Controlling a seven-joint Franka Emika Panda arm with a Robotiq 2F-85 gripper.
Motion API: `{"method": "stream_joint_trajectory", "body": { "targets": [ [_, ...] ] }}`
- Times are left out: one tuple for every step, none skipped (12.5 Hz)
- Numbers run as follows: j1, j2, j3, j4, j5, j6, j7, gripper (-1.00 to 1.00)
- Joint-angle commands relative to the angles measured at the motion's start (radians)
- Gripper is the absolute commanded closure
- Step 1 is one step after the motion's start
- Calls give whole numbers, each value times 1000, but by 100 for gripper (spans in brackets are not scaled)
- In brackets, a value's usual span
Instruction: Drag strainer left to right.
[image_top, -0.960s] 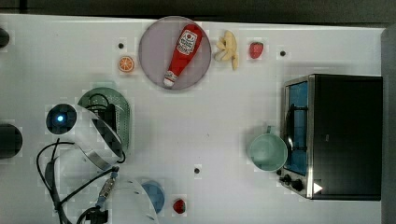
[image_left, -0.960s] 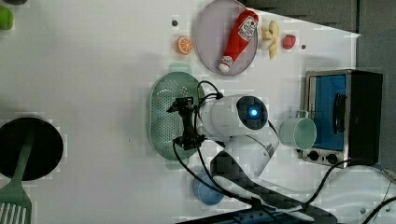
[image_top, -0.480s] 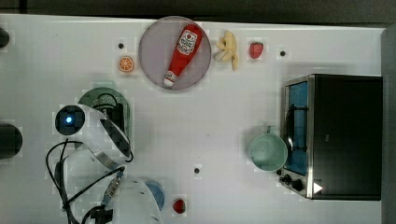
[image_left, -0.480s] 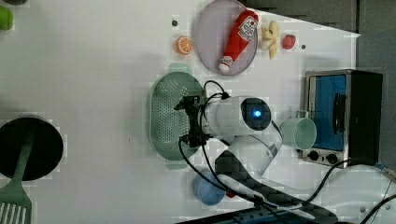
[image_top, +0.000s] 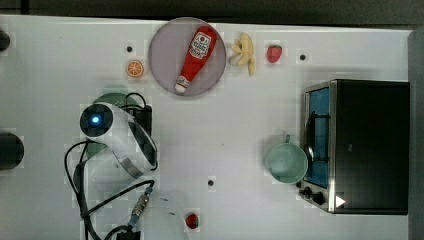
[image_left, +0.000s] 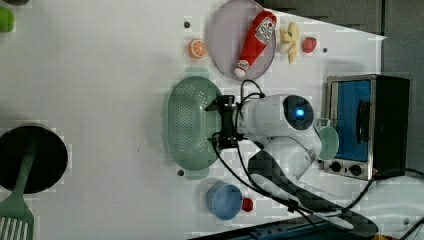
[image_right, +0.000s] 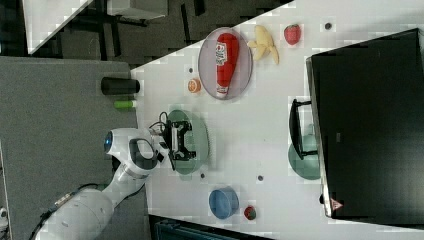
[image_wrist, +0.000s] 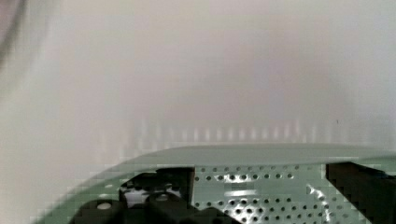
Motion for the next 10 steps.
{"method": "stream_joint_trajectory", "body": {
  "targets": [
    [-40,-27,-11,-44,-11,3,-25,-100],
    [-51,-35,-13,-56,-11,12,-33,-100],
    [-61,-41,-15,-66,-11,13,-41,-100],
    [-69,-48,-19,-76,-11,14,-57,-100],
    [-77,-56,-24,-86,-11,14,-74,-100],
    [-84,-63,-32,-96,-11,14,-95,-100],
    [-90,-70,-41,-105,-11,15,-120,-100],
    [-95,-76,-51,-112,-11,15,-144,-100],
    [-99,-83,-65,-121,-11,15,-158,-100],
    [-102,-88,-79,-129,-11,15,-171,-100]
  ]
}}
